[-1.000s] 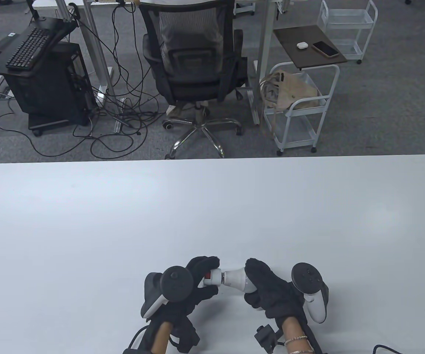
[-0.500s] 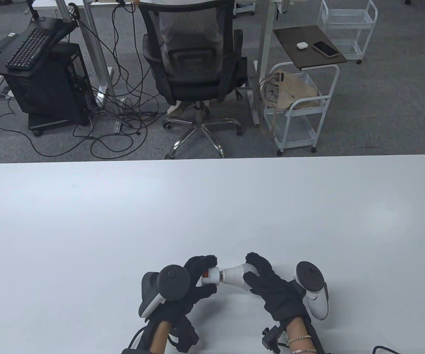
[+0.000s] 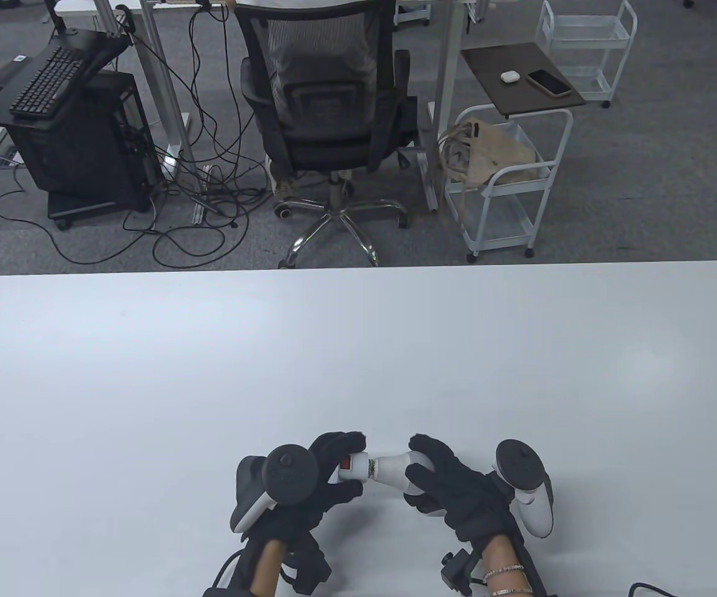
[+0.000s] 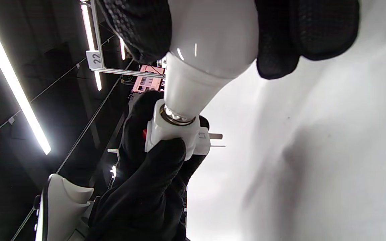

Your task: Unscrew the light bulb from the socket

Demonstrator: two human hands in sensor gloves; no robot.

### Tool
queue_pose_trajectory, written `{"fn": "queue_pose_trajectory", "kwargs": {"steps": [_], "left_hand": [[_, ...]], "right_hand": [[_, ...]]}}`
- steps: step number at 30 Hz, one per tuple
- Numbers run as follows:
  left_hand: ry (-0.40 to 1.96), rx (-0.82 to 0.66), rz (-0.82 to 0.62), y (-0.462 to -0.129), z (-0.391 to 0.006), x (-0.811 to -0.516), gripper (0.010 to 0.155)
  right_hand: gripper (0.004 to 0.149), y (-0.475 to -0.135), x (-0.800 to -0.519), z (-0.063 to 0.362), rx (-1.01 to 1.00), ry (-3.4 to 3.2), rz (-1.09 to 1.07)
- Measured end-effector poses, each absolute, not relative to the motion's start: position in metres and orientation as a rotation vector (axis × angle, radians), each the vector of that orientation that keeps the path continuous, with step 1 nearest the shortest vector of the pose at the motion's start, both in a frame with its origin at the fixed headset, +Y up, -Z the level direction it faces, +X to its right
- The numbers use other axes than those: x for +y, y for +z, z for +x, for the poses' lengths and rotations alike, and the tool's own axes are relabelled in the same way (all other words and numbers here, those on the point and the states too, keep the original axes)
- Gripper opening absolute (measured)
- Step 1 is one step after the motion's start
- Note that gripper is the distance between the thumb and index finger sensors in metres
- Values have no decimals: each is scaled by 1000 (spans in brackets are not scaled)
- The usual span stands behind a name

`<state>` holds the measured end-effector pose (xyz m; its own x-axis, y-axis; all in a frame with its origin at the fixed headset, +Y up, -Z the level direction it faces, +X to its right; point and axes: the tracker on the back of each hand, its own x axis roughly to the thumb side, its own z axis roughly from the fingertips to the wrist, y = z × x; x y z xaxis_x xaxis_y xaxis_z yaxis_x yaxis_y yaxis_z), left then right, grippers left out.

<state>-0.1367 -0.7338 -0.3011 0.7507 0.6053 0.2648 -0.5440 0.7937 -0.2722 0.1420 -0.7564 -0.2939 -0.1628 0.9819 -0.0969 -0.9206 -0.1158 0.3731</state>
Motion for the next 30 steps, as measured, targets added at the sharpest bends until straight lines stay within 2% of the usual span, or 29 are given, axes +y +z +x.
{"fn": "queue_pose_trajectory", "kwargs": {"steps": [6,13,30], "left_hand": [[666,-333,-201,-304,-142,-737,68],[683,-324,-218,-304,-146,-736,69],[710,-298,-197,-306,-153,-735,69]], "right_hand": [[77,-294,-752,135,395,1732,272],[71,-294,-750,139,338,1790,281],[71,-291,-750,142,276,1860,235]]}}
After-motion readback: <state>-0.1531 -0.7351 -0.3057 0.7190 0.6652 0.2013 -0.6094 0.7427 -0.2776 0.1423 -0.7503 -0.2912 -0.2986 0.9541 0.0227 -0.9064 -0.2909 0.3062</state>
